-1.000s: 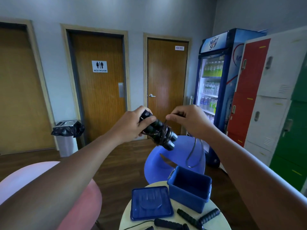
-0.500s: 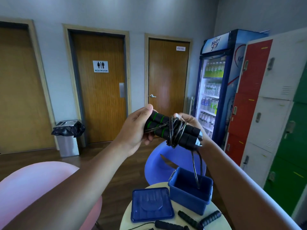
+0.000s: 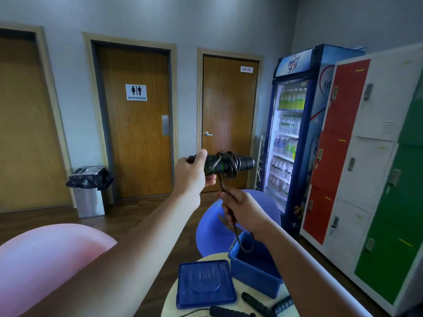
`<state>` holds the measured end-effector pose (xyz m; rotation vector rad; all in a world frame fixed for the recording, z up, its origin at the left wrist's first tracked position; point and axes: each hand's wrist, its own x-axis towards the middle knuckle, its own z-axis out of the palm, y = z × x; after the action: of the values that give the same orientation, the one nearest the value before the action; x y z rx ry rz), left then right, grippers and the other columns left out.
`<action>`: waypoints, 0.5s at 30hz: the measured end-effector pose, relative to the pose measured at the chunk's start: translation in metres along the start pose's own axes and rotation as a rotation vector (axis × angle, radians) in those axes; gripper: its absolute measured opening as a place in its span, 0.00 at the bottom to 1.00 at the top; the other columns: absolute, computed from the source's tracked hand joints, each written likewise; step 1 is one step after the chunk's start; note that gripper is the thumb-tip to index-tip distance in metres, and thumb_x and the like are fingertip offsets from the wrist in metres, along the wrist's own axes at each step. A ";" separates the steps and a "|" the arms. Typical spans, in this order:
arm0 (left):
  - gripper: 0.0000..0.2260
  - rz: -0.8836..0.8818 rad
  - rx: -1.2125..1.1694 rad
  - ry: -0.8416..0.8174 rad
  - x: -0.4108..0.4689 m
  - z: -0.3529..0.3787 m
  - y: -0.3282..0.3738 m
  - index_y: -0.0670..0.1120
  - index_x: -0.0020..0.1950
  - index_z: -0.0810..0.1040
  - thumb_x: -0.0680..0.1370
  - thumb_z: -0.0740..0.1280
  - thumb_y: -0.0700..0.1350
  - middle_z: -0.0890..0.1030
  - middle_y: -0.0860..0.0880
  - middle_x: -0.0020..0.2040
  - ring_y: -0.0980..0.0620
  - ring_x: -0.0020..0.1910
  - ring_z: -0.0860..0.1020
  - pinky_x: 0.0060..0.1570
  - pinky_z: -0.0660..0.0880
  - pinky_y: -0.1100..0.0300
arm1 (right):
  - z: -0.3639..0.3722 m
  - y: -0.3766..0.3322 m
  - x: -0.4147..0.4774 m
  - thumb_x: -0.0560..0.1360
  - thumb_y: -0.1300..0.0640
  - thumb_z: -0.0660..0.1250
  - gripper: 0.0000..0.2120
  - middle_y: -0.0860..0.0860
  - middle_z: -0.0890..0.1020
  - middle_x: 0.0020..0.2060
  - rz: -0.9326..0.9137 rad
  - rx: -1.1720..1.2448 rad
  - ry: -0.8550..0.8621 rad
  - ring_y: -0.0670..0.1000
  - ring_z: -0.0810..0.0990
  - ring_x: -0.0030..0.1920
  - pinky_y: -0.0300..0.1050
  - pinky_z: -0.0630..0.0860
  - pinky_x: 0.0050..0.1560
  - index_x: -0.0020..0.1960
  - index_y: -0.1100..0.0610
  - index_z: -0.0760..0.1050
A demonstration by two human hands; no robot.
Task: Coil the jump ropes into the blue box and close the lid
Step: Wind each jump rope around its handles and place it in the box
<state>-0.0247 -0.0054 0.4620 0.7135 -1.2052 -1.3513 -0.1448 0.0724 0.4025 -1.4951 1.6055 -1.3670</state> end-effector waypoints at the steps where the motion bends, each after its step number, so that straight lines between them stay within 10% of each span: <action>1: 0.16 0.071 0.097 0.014 0.005 -0.002 -0.004 0.38 0.54 0.75 0.81 0.67 0.52 0.82 0.38 0.42 0.49 0.26 0.79 0.25 0.78 0.57 | 0.000 0.002 0.000 0.84 0.57 0.59 0.11 0.52 0.73 0.28 0.015 -0.066 -0.014 0.51 0.71 0.25 0.54 0.76 0.36 0.51 0.62 0.76; 7: 0.14 0.475 0.865 0.107 0.028 -0.025 -0.018 0.43 0.56 0.71 0.82 0.66 0.53 0.79 0.48 0.46 0.50 0.42 0.80 0.34 0.79 0.60 | -0.011 -0.013 -0.003 0.82 0.55 0.59 0.11 0.49 0.79 0.34 -0.061 -0.675 -0.076 0.54 0.76 0.34 0.48 0.72 0.33 0.41 0.50 0.73; 15: 0.16 0.316 0.910 -0.414 0.032 -0.047 -0.021 0.46 0.57 0.72 0.79 0.69 0.55 0.79 0.47 0.46 0.52 0.43 0.79 0.42 0.78 0.56 | -0.030 -0.073 0.009 0.77 0.51 0.70 0.05 0.46 0.86 0.39 -0.290 -0.857 0.002 0.49 0.84 0.43 0.48 0.81 0.47 0.46 0.51 0.83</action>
<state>0.0062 -0.0512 0.4361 0.8224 -2.2098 -0.6491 -0.1458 0.0829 0.4812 -2.2699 2.1827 -0.8106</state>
